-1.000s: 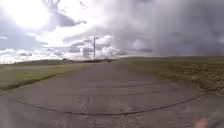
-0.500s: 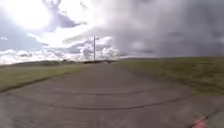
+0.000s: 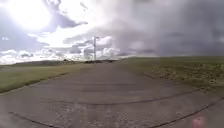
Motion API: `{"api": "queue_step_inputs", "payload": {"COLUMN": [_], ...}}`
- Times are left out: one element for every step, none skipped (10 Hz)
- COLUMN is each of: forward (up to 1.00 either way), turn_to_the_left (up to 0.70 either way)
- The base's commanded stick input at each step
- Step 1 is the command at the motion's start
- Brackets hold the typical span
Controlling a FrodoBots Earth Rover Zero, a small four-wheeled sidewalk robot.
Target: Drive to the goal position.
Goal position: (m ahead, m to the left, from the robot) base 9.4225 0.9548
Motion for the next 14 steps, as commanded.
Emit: {"api": "queue_step_inputs", "payload": {"forward": [1.00,1.00,1.00,1.00,1.00,1.00,1.00,1.00,1.00,1.00,1.00,1.00,1.00,1.00], "turn_to_the_left": [0.00,0.00,0.00,0.00,0.00,0.00,-0.07,-0.20,0.00,0.00,0.00,0.00,0.00,0.00]}}
